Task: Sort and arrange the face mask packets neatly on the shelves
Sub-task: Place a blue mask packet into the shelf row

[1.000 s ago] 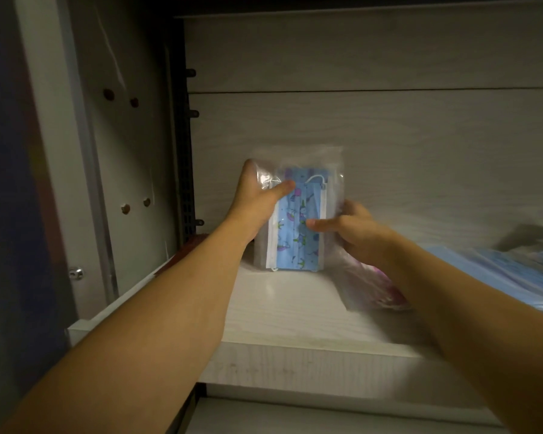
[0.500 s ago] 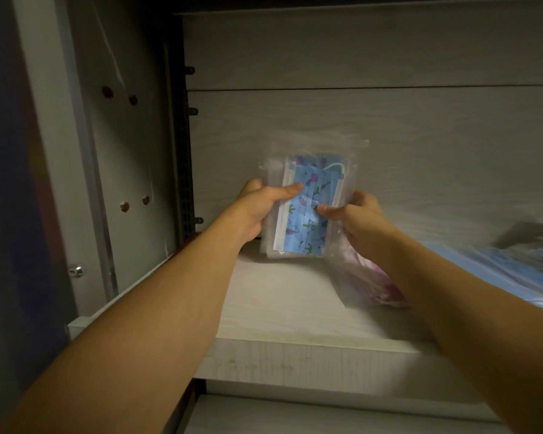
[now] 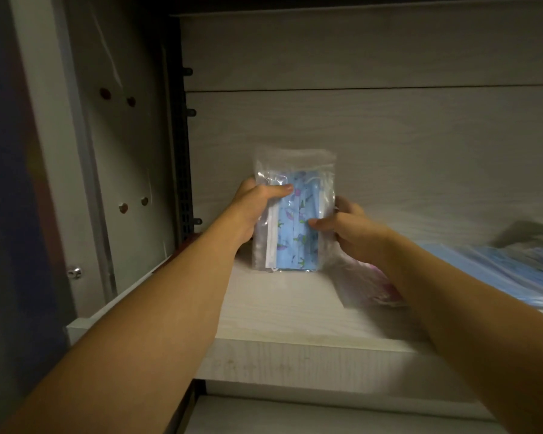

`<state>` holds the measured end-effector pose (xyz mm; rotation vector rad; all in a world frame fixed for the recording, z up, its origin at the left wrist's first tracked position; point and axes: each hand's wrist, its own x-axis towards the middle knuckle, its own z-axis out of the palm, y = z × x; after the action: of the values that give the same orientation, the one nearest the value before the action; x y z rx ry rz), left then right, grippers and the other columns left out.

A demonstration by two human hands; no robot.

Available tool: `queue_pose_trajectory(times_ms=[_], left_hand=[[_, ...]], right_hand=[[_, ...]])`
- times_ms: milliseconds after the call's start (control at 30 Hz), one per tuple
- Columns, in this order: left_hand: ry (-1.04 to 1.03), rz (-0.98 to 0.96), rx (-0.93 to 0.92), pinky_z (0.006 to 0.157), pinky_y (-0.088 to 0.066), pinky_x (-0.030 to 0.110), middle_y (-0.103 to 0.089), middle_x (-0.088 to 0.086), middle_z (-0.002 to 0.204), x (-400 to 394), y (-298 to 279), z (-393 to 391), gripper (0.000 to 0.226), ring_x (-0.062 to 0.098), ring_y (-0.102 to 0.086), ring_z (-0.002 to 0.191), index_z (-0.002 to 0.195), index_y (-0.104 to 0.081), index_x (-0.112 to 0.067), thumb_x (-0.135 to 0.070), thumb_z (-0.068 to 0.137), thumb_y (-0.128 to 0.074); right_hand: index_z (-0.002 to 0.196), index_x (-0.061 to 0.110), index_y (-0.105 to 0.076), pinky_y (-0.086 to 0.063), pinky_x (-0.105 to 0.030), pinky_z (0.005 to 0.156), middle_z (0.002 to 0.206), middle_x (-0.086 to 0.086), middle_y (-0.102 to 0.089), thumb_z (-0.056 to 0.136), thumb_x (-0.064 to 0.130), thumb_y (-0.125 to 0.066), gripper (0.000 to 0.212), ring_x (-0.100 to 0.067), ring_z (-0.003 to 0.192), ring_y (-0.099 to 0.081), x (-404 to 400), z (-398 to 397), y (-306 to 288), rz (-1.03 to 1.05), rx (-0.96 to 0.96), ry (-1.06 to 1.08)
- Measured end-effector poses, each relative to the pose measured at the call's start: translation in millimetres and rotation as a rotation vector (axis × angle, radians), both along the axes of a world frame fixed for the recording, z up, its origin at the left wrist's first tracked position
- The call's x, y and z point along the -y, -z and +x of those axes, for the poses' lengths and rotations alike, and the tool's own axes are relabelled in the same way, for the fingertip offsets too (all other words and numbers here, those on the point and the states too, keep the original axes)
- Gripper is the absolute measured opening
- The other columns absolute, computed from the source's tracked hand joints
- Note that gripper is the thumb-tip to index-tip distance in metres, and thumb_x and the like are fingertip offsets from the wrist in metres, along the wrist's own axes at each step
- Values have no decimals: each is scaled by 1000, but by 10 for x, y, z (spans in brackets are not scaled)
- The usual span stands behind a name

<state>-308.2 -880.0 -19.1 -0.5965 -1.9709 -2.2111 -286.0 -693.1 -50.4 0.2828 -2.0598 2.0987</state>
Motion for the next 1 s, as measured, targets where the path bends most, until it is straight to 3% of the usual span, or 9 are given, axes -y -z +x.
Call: queue_pose_trajectory(times_ms=[167,267,333,400,567,700,867,1000], left_hand=[[-58,68,-76,68,-62,33,-75,7,90,-93,-18,84,17,20,-75,78,104,-64,-10,0,91,-66],[-77,71,-164,78,-62,37,-75,7,104,-107,-31,59,24,21,-75,91,112,-64,-14,-1,92,-67],[-89,77,-175,77,-63,38,-74,8,105,-94,-32,76,25,22,-75,91,111,-63,-16,-2,91,-69],[-93,81,-179,75,-63,39,-74,11,105,-88,-27,73,26,24,-75,90,113,-62,-14,-1,91,-68],[-131,111,-174,71,-62,37,-75,5,100,-68,-16,40,24,20,-76,86,107,-64,-17,0,91,-68],[-144,128,-210,75,-63,38,-74,5,103,-85,-26,38,30,22,-75,90,106,-63,-19,4,89,-70],[-120,172,-217,73,-62,39,-74,7,100,-39,-48,46,34,24,-75,87,107,-62,-16,8,85,-70],[-100,227,-191,67,-58,35,-73,4,91,7,-69,41,25,21,-74,80,110,-62,-11,0,88,-69]], right_hand=[[130,3,-53,-56,-51,95,118,-13,-69,88,-11,-65,45,-31,110,-68,34,-36,-8,17,-113,75],[121,7,-57,-57,-50,94,113,-10,-71,88,-9,-66,37,-28,105,-70,58,-47,-33,34,-183,146],[119,9,-57,-56,-51,95,114,-10,-71,87,-8,-68,37,-28,105,-70,59,-51,-39,32,-199,155],[119,12,-56,-56,-52,96,117,-9,-70,82,-4,-74,44,-28,107,-70,48,-45,-41,17,-177,127],[132,12,-46,-55,-52,96,124,-12,-66,57,1,-86,86,-31,112,-68,5,-37,29,87,-61,35],[131,7,-53,-56,-51,96,118,-12,-70,71,-13,-81,69,-29,107,-70,-4,-54,29,106,-87,99],[128,5,-56,-59,-44,90,117,-12,-71,74,-11,-80,61,-27,105,-71,36,-18,22,127,-94,123],[124,5,-56,-60,-31,75,112,-8,-71,77,-12,-77,54,-22,99,-71,44,38,36,168,-53,97]])
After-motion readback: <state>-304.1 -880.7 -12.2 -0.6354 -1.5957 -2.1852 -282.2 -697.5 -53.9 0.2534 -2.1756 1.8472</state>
